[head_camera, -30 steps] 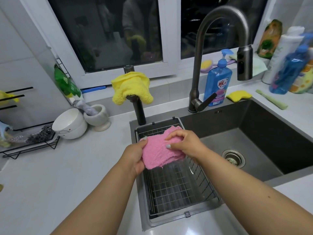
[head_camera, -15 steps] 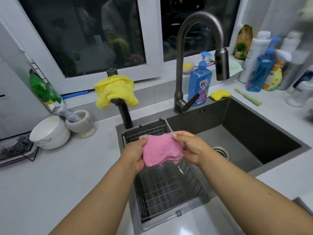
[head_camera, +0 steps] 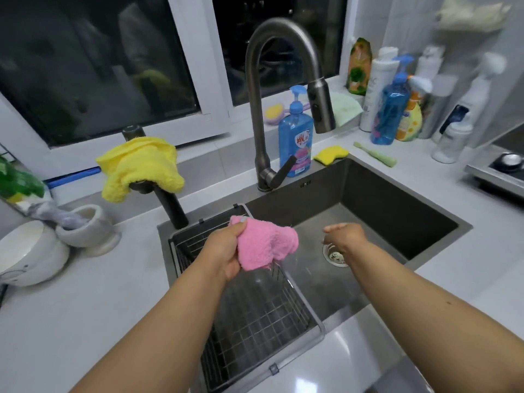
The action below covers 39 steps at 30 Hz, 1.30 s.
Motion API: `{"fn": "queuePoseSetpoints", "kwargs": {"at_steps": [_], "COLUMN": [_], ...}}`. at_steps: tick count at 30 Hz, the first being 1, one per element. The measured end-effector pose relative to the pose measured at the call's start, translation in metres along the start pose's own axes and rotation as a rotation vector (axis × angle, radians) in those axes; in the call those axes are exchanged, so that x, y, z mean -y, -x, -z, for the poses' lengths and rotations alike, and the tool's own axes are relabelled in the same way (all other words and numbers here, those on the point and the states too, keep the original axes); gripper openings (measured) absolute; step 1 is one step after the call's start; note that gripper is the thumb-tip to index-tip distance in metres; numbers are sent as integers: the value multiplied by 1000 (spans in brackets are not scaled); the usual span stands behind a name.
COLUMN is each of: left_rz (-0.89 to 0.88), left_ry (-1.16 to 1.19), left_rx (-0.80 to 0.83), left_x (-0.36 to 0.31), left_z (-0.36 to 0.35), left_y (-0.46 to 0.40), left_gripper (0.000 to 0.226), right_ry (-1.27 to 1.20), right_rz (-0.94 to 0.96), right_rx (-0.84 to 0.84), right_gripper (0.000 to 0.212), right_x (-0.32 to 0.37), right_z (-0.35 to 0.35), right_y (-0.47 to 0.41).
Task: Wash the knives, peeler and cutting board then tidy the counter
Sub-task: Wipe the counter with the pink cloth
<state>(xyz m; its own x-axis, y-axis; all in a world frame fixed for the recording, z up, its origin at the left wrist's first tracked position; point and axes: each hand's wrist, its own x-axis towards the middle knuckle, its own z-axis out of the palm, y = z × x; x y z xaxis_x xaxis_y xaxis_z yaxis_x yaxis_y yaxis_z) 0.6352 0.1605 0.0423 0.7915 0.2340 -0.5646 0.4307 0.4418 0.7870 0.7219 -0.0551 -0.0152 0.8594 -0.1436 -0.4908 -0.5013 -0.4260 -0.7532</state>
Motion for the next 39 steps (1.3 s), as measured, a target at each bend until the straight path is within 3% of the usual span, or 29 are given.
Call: {"fn": "queuePoseSetpoints", "kwargs": {"at_steps": [3, 6, 10, 12, 16, 19, 22, 25, 28, 31, 34, 36, 39], "left_rz": [1, 31, 70, 80, 95, 22, -66, -78, -161, -311, -401, -404, -318], "left_ry": [14, 18, 64, 82, 26, -106, -206, -273, -539, -845, -980, -1003, -897], "left_rx": [22, 36, 72, 67, 18, -67, -64, 71, 78, 28, 53, 50, 71], "left_x": [0, 2, 5, 5, 4, 5, 7, 2, -1, -3, -4, -5, -5], "left_z": [-22, -44, -74, -86, -99, -108, -110, -117, -129, -144, -169, -186, -212], "left_y": [-7, -15, -23, -28, -40, -53, -69, -74, -80, -92, -105, -112, -124], "left_gripper": [30, 30, 27, 25, 15, 25, 63, 54, 55, 45, 19, 10, 21], "right_ry": [-175, -364, -534, -651, -651, -605, -587, -462, -133, 23, 145, 151, -69], "right_rz": [30, 33, -36, -29, 113, 217, 261, 312, 405, 453, 529, 570, 454], "right_rx": [2, 119, 485, 562, 477, 467, 481, 497, 388, 270, 192, 160, 236], "right_gripper": [28, 6, 56, 58, 19, 34, 42, 58, 61, 45, 22, 14, 25], "right_x": [-10, -10, -5, 0, 7, 9, 12, 13, 16, 20, 18, 13, 6], "right_z": [10, 13, 18, 24, 36, 50, 62, 72, 84, 98, 114, 127, 148], "right_y": [-9, -12, -18, -23, -35, -50, -58, -70, -84, -97, -112, -125, -140]}}
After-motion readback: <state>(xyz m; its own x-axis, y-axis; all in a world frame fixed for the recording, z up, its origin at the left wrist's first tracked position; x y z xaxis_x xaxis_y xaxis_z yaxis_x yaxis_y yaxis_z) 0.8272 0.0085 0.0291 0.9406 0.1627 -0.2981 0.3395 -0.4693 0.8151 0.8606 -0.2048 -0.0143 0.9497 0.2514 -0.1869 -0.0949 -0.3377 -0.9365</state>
